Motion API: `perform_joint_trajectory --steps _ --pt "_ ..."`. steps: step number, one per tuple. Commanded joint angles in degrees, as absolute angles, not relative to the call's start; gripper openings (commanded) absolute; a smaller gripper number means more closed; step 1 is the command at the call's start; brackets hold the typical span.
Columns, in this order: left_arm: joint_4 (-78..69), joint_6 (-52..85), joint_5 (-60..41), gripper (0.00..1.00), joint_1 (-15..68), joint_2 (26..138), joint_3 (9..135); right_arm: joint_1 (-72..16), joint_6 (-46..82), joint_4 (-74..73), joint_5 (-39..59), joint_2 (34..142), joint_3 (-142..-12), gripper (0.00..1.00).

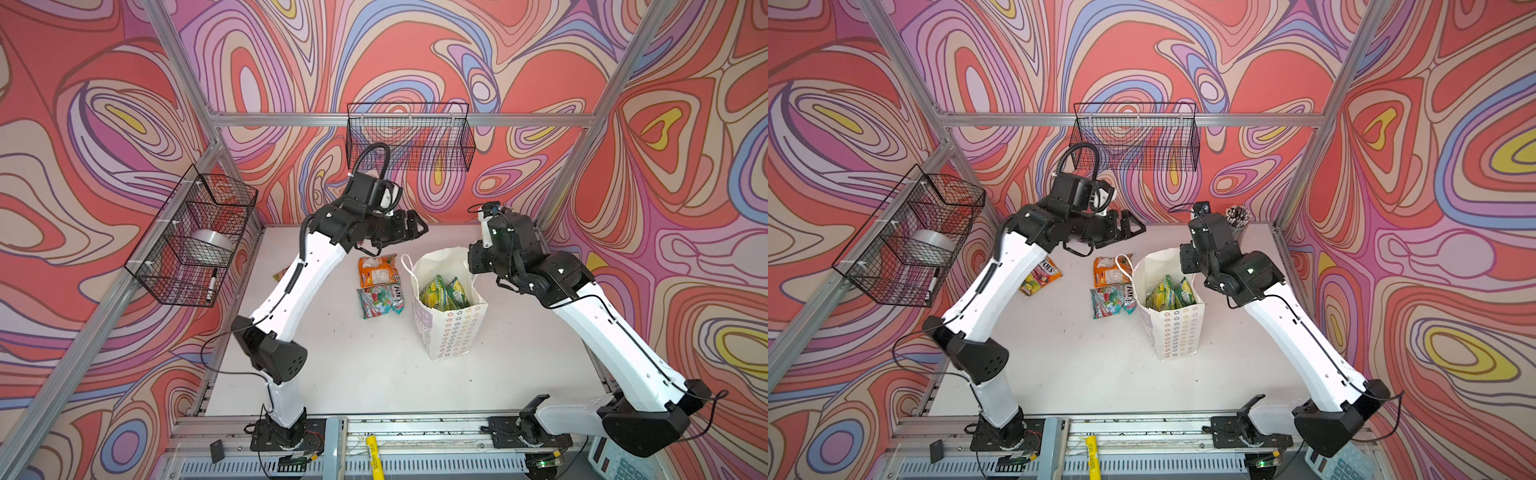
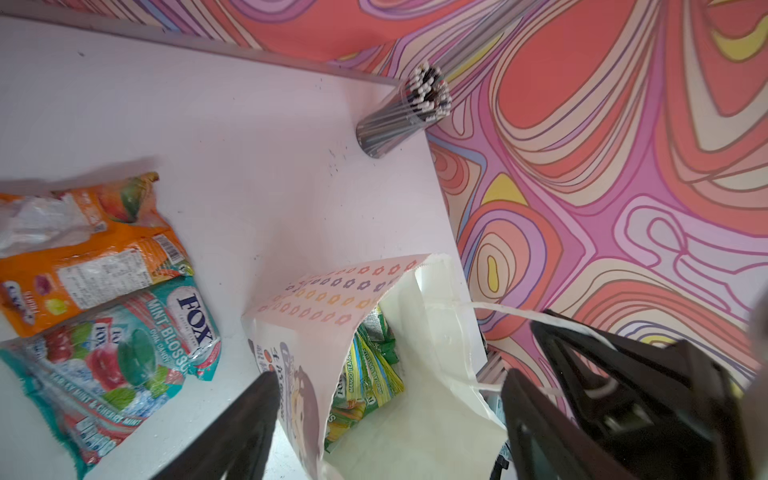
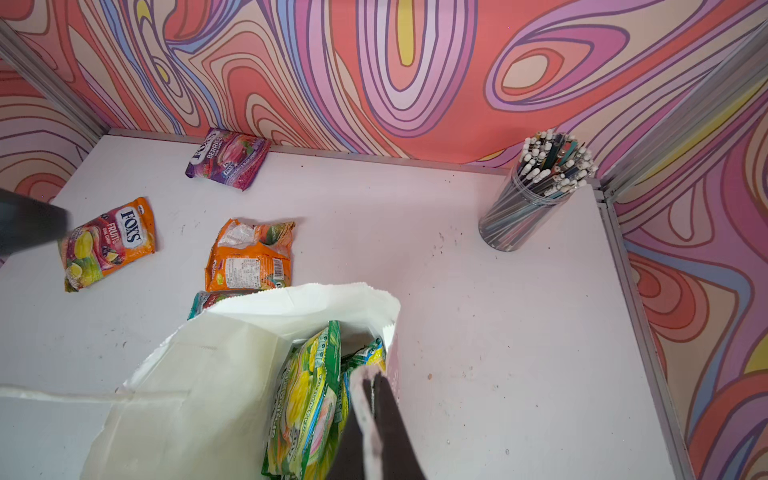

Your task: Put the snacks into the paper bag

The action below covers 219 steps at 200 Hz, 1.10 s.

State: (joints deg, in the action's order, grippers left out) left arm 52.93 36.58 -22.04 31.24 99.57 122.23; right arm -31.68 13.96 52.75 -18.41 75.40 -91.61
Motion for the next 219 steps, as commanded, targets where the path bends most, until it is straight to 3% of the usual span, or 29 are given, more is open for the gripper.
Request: perform_joint_trajectory --steps 1,54,120,134,153,174,194,219 --pt "52.8 36.3 -20.2 0.88 31.9 88.1 113.8 -31.0 15.0 50.2 -17.1 73.1 -90.4 0.0" --pt "44.9 43.2 -18.2 0.82 39.9 72.6 92.8 -30.8 15.0 49.5 -15.6 71.6 -88.7 0.0" --pt "38.3 47.8 -17.5 0.63 43.1 79.7 93.0 -30.8 15.6 48.7 -13.8 70.3 -87.0 0.0" --pt "38.9 47.4 -16.6 0.49 43.2 82.9 97.0 -30.8 15.8 48.5 -14.0 70.1 -86.5 0.0" --pt "41.6 46.3 -14.1 0.2 43.1 88.7 104.4 -30.6 15.8 47.8 -14.8 70.2 -86.4 0.0" --pt "44.4 45.2 -16.8 0.0 42.1 97.3 116.5 -28.3 16.3 46.5 -14.2 71.4 -88.9 0.0" --pt "47.9 45.4 -23.8 0.0 40.3 107.2 134.0 -26.3 17.5 47.1 -11.0 73.8 -95.3 0.0" --pt "54.9 45.0 -25.2 0.0 39.9 115.8 154.1 -26.3 17.5 47.2 -10.9 74.6 -101.0 0.0"
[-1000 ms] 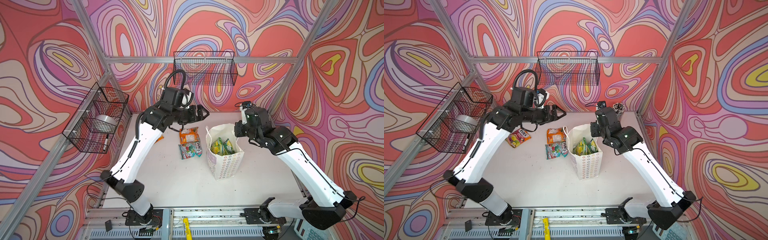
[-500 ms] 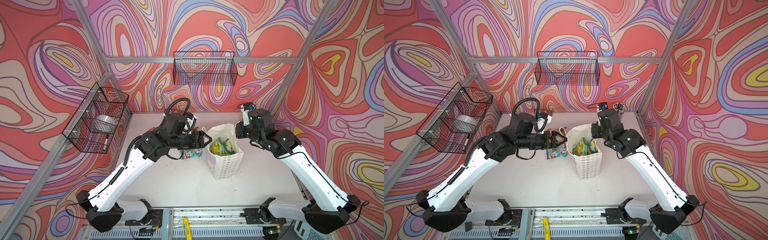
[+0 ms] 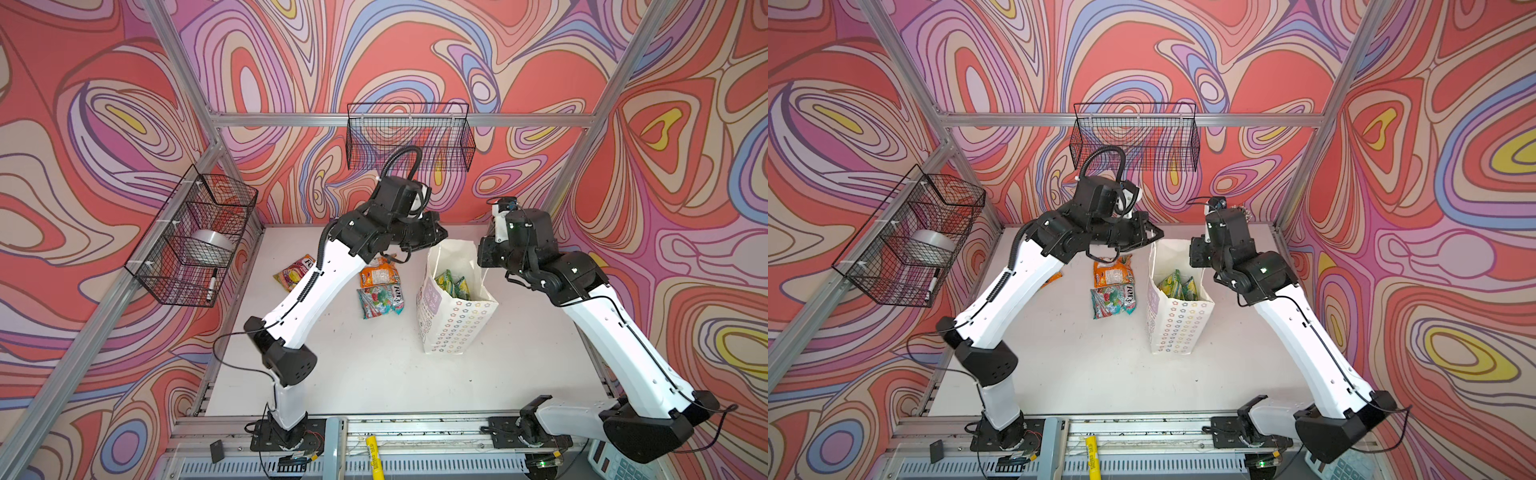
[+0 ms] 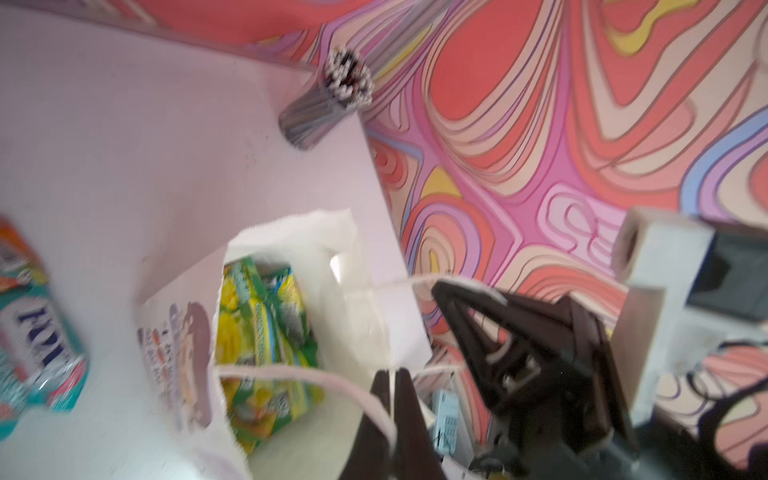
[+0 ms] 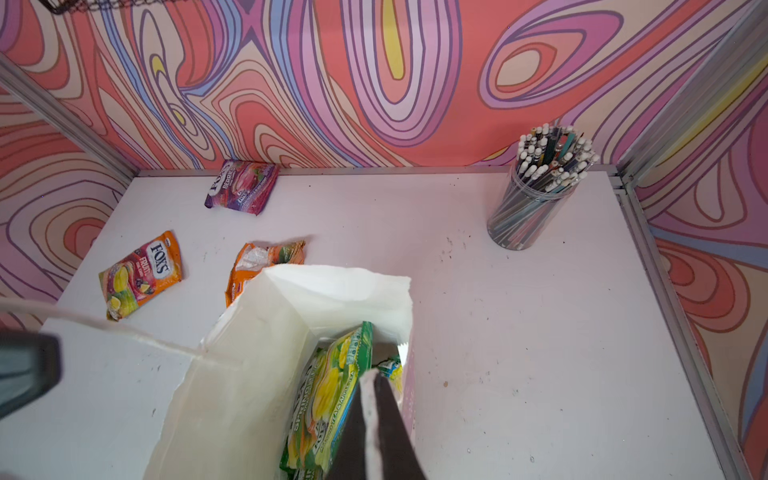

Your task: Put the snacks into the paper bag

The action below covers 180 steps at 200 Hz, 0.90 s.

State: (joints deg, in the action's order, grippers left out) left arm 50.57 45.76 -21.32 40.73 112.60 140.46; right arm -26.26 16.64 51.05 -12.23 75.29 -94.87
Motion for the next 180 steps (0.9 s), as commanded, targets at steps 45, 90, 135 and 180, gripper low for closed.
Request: perform_joint_trajectory --steps 45,90,135,180 --pt "42.3 48.4 -29.2 0.0 37.1 110.6 133.4 -26.1 17.4 45.7 -12.6 74.1 -96.0 0.0" --pt "42.4 48.0 -30.1 0.0 36.4 112.2 131.9 -23.1 18.3 43.0 -10.7 74.2 -88.9 0.0" --pt "43.1 47.7 -30.6 0.0 36.3 110.6 134.1 -22.8 18.6 42.5 -8.4 72.8 -90.1 0.0" --pt "42.3 47.6 -29.4 0.0 36.3 106.0 130.3 -22.8 18.8 44.1 -5.2 72.2 -92.2 0.0"
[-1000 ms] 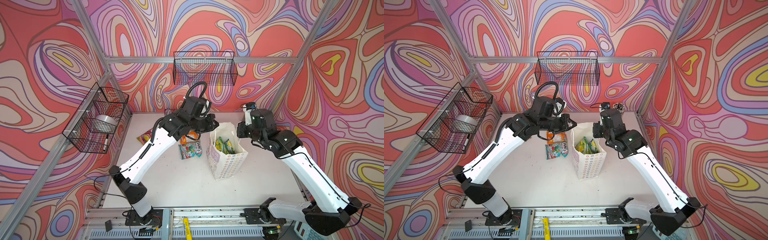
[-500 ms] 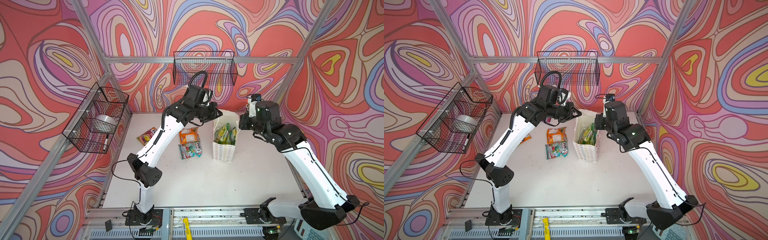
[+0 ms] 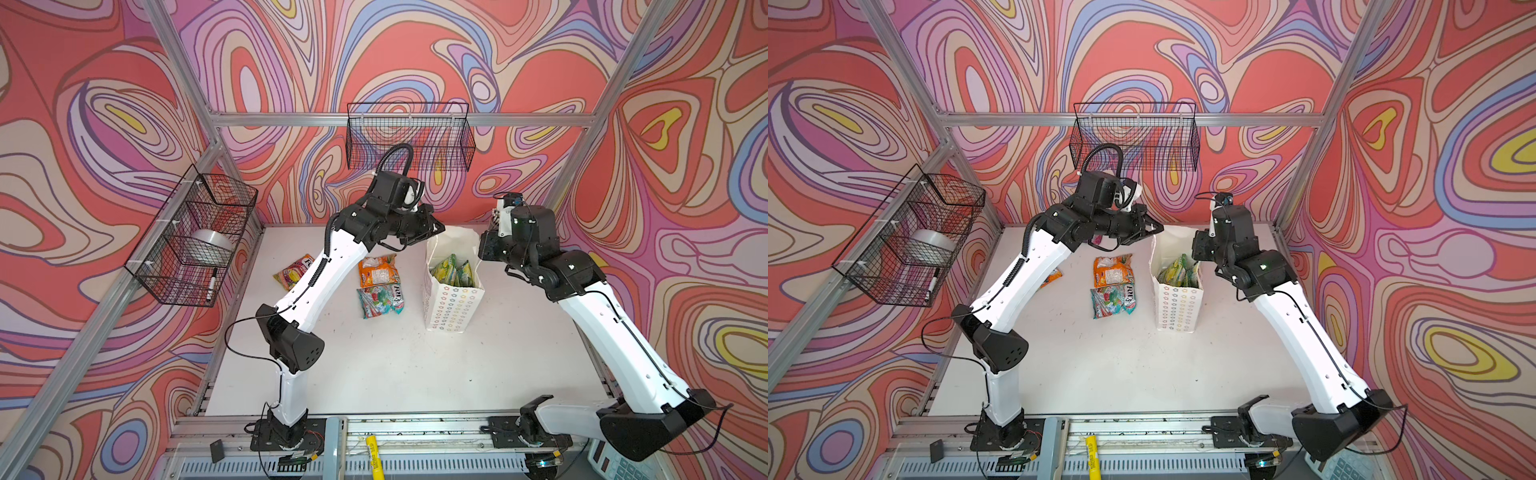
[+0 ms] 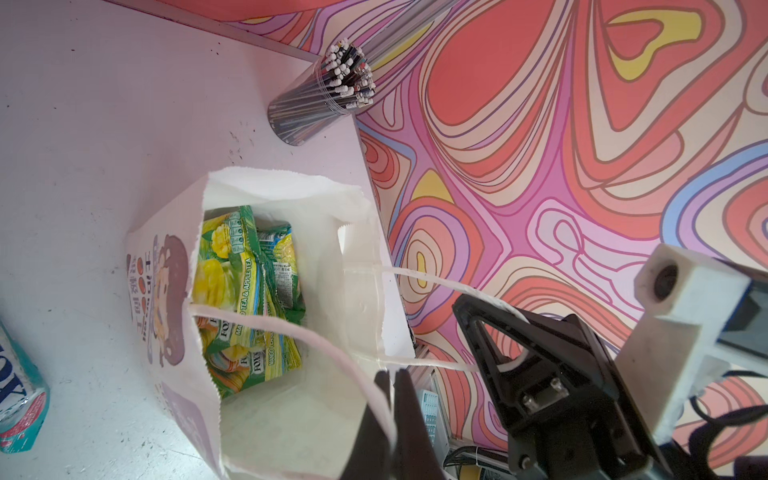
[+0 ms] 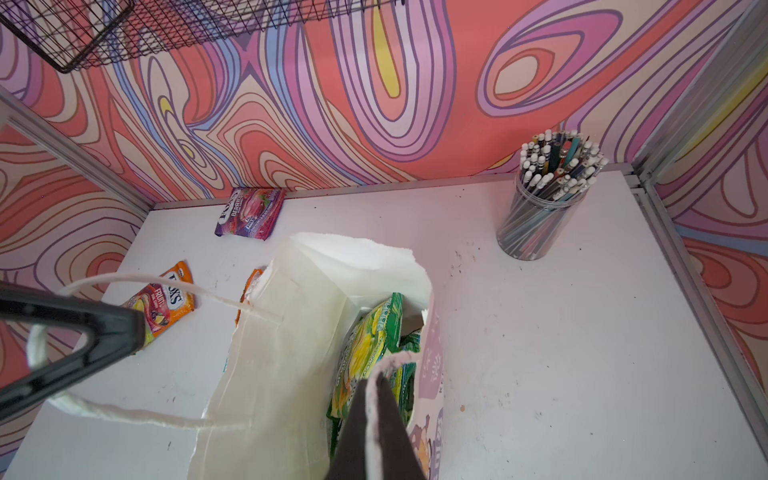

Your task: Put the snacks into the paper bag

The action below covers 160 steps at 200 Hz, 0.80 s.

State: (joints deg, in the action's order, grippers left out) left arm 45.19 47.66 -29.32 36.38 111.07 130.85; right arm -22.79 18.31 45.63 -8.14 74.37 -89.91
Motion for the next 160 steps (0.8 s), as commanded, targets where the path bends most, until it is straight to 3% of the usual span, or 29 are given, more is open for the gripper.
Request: perform_joint_trajectory --steps 1,69,84,101,123,138,160 --pt "42.3 47.5 -29.4 0.0 36.3 105.9 130.3 -22.8 18.8 44.1 -5.1 72.2 -92.2 0.0" --pt "40.0 47.3 -28.7 0.0 36.3 101.4 119.7 -22.8 19.3 43.0 -2.6 71.2 -88.9 0.0" --pt "40.3 46.6 -27.8 0.15 36.1 99.8 117.7 -22.8 19.2 42.8 -2.5 71.0 -87.9 0.0" --pt "42.1 43.9 -25.7 0.48 35.4 97.4 116.0 -22.8 18.8 42.2 -2.6 69.8 -86.9 0.0" --pt "44.5 40.6 -21.9 0.76 34.0 92.9 111.6 -22.8 18.5 41.6 -4.8 68.2 -86.3 0.0" --pt "43.9 38.6 -22.0 0.88 33.2 89.4 107.8 -22.7 18.3 40.3 -5.5 67.5 -85.3 0.0" --pt "42.5 35.3 -25.0 0.97 32.8 84.7 104.0 -22.8 18.2 38.7 -4.8 67.8 -83.9 0.0"
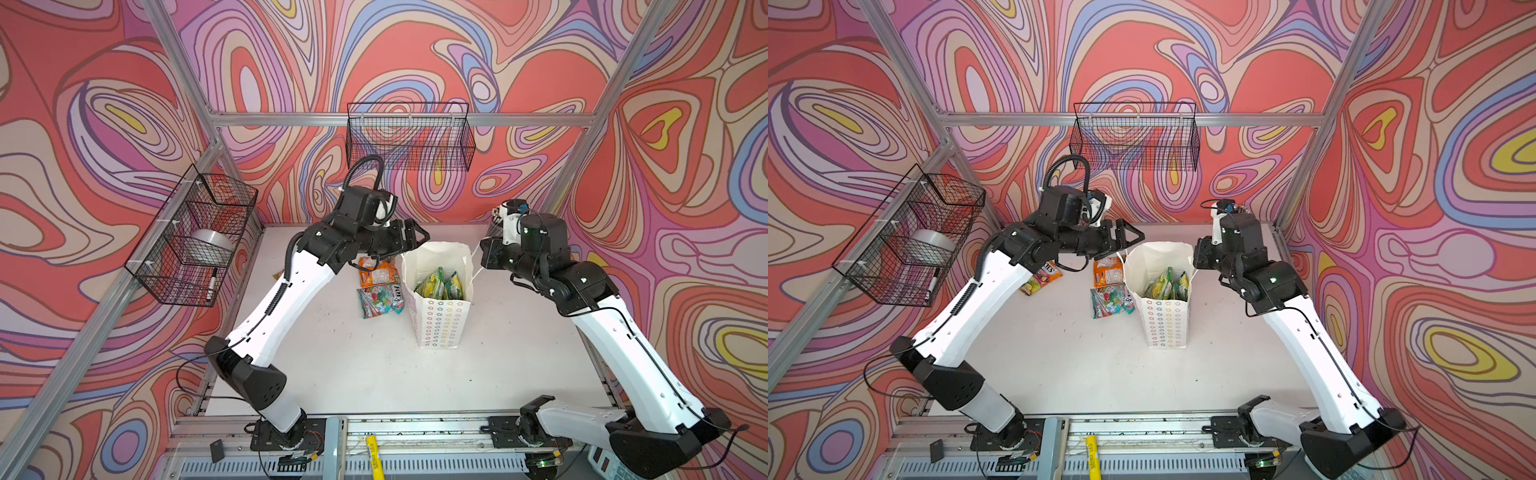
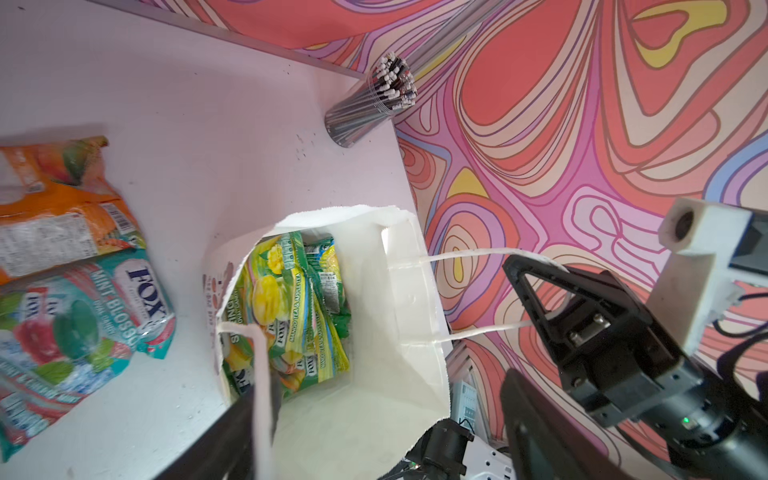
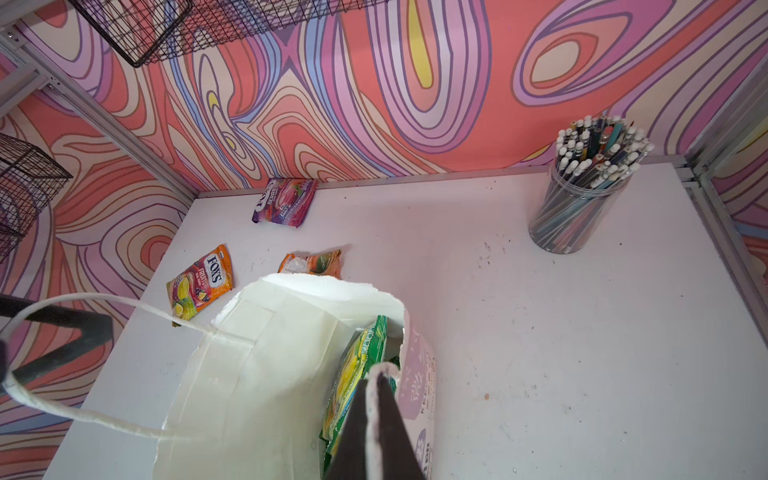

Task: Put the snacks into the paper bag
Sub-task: 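Move the left gripper down toward the teal Mint Blossom packet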

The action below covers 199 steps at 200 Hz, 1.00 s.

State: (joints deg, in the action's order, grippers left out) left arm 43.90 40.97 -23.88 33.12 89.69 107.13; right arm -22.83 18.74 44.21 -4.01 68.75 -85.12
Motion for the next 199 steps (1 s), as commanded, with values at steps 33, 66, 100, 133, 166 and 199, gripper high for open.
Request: perform_joint_trajectory --steps 33,66,100,133,166,199 --pt "42.3 31.1 -27.1 1.0 32.7 80.9 101.7 -22.8 18.2 36.7 -4.4 68.5 -82.4 0.0" --pt "49.3 29.0 -19.4 1.0 32.6 78.8 100.0 -22.8 18.0 36.5 -4.8 67.3 -82.3 0.0" --pt "48.3 30.8 -12.3 1.0 31.5 70.3 83.4 -22.7 18.6 38.6 -4.6 66.9 -82.9 0.0" --pt "45.2 34.1 -11.4 1.0 29.7 64.2 67.2 -22.8 19.3 41.2 -1.9 68.9 -85.3 0.0" --pt "38.5 37.3 -12.5 1.0 28.4 64.6 56.2 -22.8 19.4 40.5 -0.6 70.3 -85.0 0.0" --pt "32.2 37.8 -13.2 1.0 26.4 72.3 54.1 -22.8 19.2 38.9 1.3 71.5 -84.6 0.0"
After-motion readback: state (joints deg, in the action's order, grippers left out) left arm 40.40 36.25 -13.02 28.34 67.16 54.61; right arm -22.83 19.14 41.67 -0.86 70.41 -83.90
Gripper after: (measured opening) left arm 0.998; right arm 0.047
